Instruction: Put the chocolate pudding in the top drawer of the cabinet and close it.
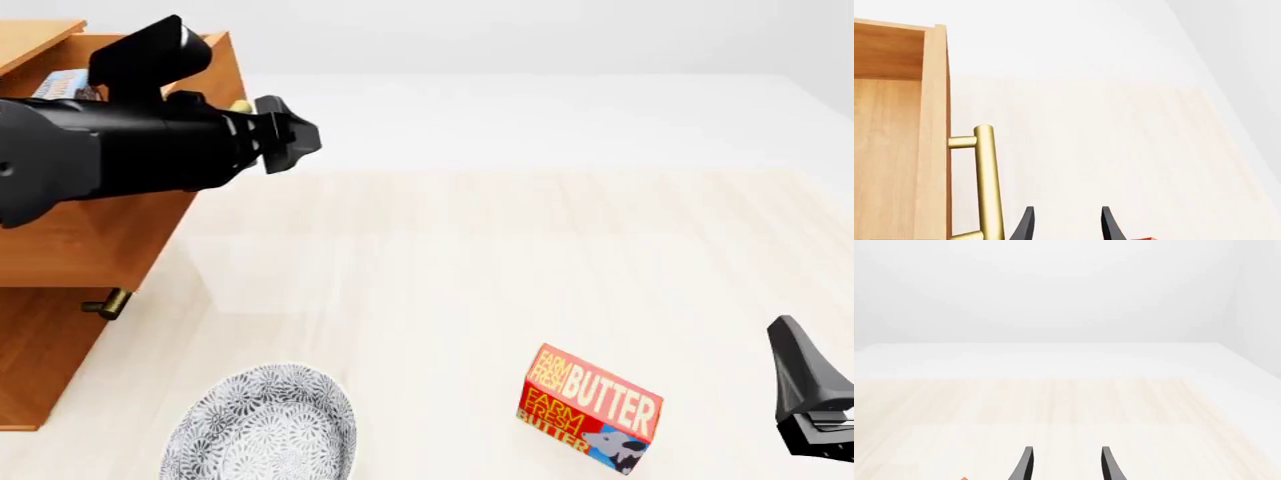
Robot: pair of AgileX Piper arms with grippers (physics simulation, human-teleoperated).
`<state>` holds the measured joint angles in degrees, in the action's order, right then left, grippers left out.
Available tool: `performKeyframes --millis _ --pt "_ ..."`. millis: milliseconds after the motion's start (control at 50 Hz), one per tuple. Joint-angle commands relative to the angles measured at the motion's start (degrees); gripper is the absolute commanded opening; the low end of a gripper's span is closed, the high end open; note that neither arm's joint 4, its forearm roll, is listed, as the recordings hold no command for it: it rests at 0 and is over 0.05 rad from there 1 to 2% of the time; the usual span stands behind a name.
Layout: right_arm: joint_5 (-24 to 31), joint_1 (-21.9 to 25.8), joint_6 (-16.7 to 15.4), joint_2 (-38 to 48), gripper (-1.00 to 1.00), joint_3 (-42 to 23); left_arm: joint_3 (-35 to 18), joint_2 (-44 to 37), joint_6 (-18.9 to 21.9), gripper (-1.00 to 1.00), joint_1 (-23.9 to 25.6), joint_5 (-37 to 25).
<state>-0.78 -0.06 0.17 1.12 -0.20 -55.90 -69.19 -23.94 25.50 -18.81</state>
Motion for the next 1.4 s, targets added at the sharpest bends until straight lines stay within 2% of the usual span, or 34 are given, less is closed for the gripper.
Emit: performKeyframes --millis 20,940,1400 --pt "0.0 0.0 0.0 0.0 1.00 0.0 0.9 0.2 -0.3 1.00 -1.2 0.0" --pt "0.0 0.0 0.0 0.0 1.00 0.0 2.8 1.6 1.7 1.00 -5.3 1.4" --pt "0.0 0.0 0.0 0.0 1.00 0.0 1.3 2.0 3.7 1.00 -7.2 -0.3"
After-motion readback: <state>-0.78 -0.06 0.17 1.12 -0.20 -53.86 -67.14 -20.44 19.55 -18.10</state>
